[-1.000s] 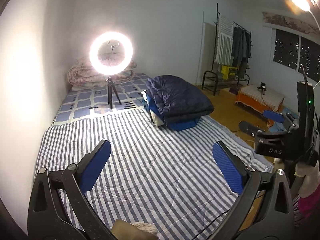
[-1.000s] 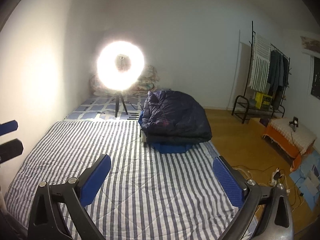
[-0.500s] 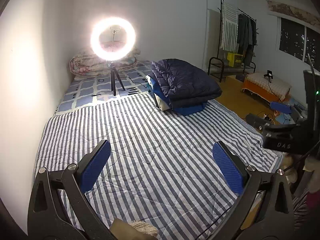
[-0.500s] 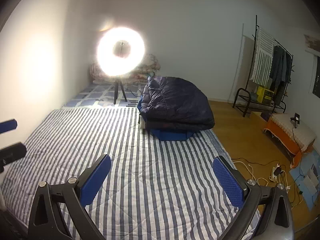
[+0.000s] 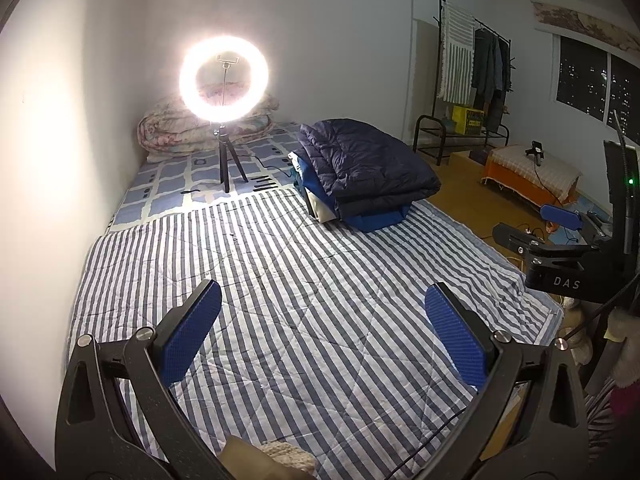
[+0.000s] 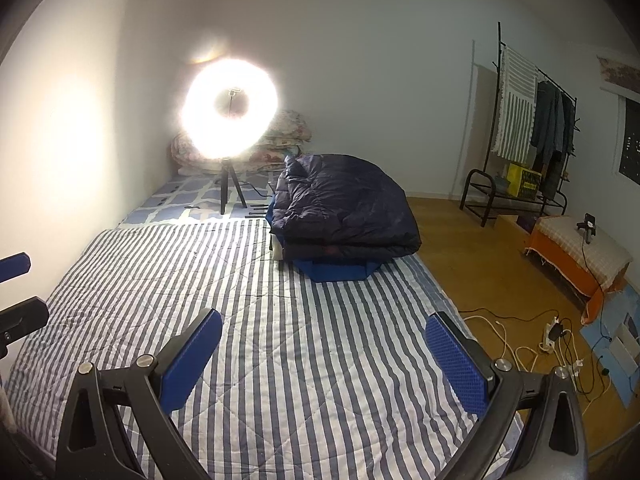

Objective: Fold large clothes

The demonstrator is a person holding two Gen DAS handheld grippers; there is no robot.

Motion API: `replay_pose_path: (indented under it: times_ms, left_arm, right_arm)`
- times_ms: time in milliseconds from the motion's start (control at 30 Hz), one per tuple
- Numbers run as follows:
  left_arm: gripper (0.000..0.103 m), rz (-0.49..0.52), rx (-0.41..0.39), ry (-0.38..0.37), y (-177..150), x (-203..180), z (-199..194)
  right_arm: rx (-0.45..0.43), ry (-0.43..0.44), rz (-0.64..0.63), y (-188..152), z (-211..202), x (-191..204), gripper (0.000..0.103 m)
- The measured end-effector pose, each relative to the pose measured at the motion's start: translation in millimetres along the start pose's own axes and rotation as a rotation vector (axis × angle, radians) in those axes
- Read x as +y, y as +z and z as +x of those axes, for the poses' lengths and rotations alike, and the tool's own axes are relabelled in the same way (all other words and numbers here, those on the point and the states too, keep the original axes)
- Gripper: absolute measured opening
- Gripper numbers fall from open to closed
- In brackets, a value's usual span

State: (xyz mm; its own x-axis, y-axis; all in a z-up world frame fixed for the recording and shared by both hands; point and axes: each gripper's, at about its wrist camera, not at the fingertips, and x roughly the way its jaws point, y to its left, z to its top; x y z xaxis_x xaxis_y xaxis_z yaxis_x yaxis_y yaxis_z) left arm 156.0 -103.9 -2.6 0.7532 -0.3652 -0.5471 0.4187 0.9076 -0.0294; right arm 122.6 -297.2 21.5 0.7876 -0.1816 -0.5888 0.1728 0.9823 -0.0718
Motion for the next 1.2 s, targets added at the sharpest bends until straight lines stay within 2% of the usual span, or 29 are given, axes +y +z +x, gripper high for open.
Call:
replay_pose_path:
  times_ms: [1200]
  left_arm:
    - [0.103,0.018,-0.023,0.037,5,-8,-11]
  right_arm:
    - [-0.001,0.001,-0.007,1,-1,4,0.103]
